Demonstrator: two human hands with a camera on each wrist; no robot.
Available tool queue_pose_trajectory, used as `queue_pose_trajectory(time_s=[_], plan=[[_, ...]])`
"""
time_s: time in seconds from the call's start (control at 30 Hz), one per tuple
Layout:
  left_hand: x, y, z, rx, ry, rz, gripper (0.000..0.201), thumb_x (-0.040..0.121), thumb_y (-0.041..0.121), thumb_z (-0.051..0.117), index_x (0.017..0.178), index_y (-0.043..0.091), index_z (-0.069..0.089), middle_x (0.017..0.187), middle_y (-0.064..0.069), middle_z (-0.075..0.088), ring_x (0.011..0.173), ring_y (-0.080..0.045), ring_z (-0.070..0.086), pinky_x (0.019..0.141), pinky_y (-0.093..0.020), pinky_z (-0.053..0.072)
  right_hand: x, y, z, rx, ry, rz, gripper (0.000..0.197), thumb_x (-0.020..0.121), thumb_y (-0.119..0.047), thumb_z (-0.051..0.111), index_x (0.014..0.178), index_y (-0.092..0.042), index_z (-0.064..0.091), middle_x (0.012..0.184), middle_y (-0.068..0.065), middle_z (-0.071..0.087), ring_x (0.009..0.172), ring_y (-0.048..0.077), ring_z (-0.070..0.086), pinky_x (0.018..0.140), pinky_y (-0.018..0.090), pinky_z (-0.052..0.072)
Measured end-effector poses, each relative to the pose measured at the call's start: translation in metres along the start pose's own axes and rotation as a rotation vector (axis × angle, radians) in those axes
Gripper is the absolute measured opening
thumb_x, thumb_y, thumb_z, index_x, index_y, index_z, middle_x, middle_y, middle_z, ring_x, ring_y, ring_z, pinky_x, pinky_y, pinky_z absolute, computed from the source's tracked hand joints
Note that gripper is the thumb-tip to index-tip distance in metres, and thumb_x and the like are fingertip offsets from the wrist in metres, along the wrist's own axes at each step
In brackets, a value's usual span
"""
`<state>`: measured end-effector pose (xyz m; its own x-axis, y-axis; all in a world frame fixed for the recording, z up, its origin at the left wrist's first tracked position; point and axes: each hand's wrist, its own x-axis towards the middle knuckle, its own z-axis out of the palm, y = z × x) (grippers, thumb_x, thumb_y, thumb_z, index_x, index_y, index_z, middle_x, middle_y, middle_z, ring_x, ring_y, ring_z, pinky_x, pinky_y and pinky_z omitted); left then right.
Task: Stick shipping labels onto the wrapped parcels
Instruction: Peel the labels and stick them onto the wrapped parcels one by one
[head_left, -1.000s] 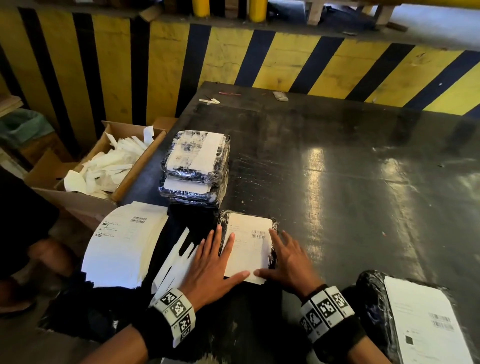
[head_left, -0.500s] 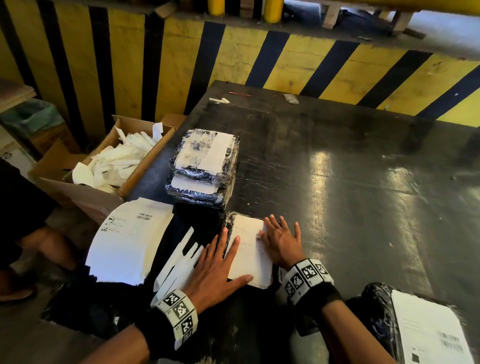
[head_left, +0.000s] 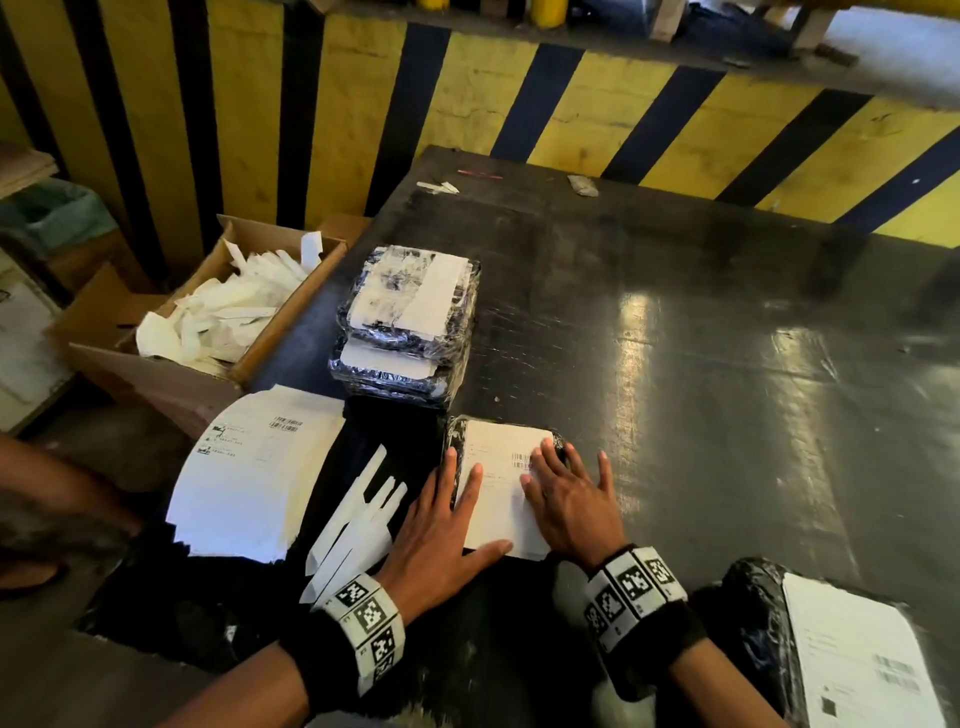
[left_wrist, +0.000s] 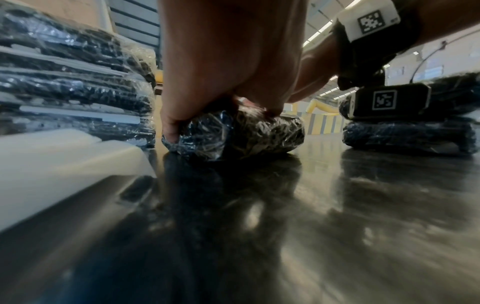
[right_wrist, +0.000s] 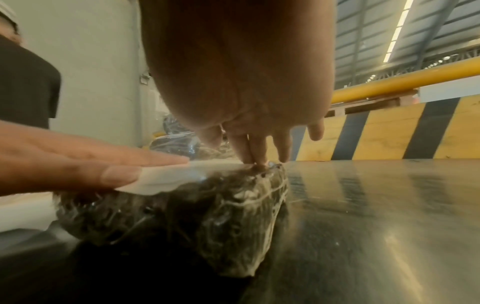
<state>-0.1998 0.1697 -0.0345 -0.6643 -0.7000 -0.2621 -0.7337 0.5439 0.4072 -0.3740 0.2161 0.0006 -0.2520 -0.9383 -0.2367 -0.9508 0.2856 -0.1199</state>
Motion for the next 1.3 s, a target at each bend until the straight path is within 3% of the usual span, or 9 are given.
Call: queue_pose_trajectory(time_s=[0.2,0.37,0.53,0.7,0.77,0.9,1.03,1.17,1.3], plan=[[-0.005,-0.003,0.001,-0.012,0.011,0.02,0.096,0.078,0.074,0.032,0.147,0.029,-0.018,0.15,0.001,-0.036,0.145,-0.021,-0.015,0.116,-0.044,0.01,0.01,0.005,-0.006,0.054,-0.012,0.051,0.054,0.1,-0.041,0.016,0.149,-0.018,0.012,0.159,-0.002,0.009,0.147,0.02,0.003,0.116,0.05,-0.003],[-0.01,-0.012,0.003,-0.082,-0.004,0.026,0.104,0.073,0.079,0.033,0.142,0.029,-0.027,0.146,0.01,-0.04,0.144,-0.014,-0.016,0.118,-0.045,0.01,-0.026,-0.011,-0.009,-0.048,-0.132,-0.217,0.084,0.077,-0.048,-0.014,0.148,-0.017,0.018,0.159,0.0,0.012,0.147,0.02,0.004,0.115,0.048,-0.006],[-0.009,-0.013,0.005,-0.054,0.03,0.028,0.107,0.069,0.083,0.027,0.146,0.025,-0.019,0.149,0.01,-0.034,0.145,-0.012,-0.014,0.116,-0.04,0.01,-0.013,-0.017,-0.001,-0.195,-0.09,-0.119,0.07,0.096,-0.039,0.0,0.124,-0.017,0.06,0.131,0.0,0.06,0.125,0.024,0.052,0.103,0.052,0.032],[-0.009,-0.011,0.004,-0.067,0.035,0.018,0.104,0.072,0.08,0.029,0.147,0.025,-0.015,0.15,0.009,-0.032,0.145,-0.012,-0.014,0.116,-0.039,0.007,0.025,-0.02,-0.013,-0.07,-0.065,-0.173,0.069,0.091,-0.047,-0.001,0.149,-0.013,0.017,0.158,0.001,0.013,0.147,0.022,0.003,0.116,0.047,-0.002],[-0.01,-0.013,0.004,-0.078,0.025,0.018,0.105,0.069,0.082,0.026,0.147,0.027,-0.016,0.15,0.01,-0.034,0.144,-0.013,-0.015,0.117,-0.042,0.009,0.027,-0.02,-0.015,-0.049,-0.076,-0.184,0.062,0.097,-0.045,0.006,0.149,-0.013,0.015,0.159,0.002,0.011,0.147,0.021,0.001,0.116,0.046,-0.002],[-0.012,-0.019,0.004,-0.141,0.027,-0.018,0.096,0.07,0.083,0.03,0.145,0.043,-0.013,0.151,0.008,-0.034,0.143,-0.015,-0.017,0.117,-0.047,0.011,-0.003,-0.016,-0.008,-0.088,-0.112,-0.319,0.108,0.065,-0.061,-0.033,0.148,-0.015,0.018,0.159,0.002,0.012,0.147,0.023,0.004,0.116,0.047,-0.002],[-0.013,-0.021,0.007,-0.171,0.008,-0.019,0.092,0.071,0.084,0.029,0.141,0.048,-0.017,0.157,0.004,-0.021,0.145,-0.017,-0.014,0.118,-0.046,0.009,-0.009,-0.027,-0.009,-0.175,-0.157,-0.296,0.092,0.088,-0.05,-0.019,0.131,-0.014,0.053,0.14,0.003,0.051,0.134,0.027,0.041,0.107,0.055,0.029],[-0.011,-0.023,0.008,-0.16,0.046,0.019,0.09,0.068,0.088,0.022,0.137,0.05,-0.022,0.158,0.003,-0.017,0.145,-0.015,-0.013,0.118,-0.046,0.012,0.028,-0.033,-0.007,-0.163,-0.08,-0.361,0.085,0.084,-0.054,-0.019,0.148,-0.015,0.021,0.158,0.001,0.017,0.146,0.023,0.008,0.116,0.05,-0.002],[-0.012,-0.021,0.006,-0.148,0.07,0.04,0.09,0.073,0.085,0.026,0.138,0.047,-0.023,0.157,0.006,-0.017,0.145,-0.014,-0.012,0.119,-0.043,0.011,0.052,-0.044,-0.021,-0.19,-0.125,-0.34,0.056,0.099,-0.041,0.011,0.149,-0.017,0.015,0.158,0.0,0.016,0.147,0.02,0.005,0.116,0.048,-0.004]])
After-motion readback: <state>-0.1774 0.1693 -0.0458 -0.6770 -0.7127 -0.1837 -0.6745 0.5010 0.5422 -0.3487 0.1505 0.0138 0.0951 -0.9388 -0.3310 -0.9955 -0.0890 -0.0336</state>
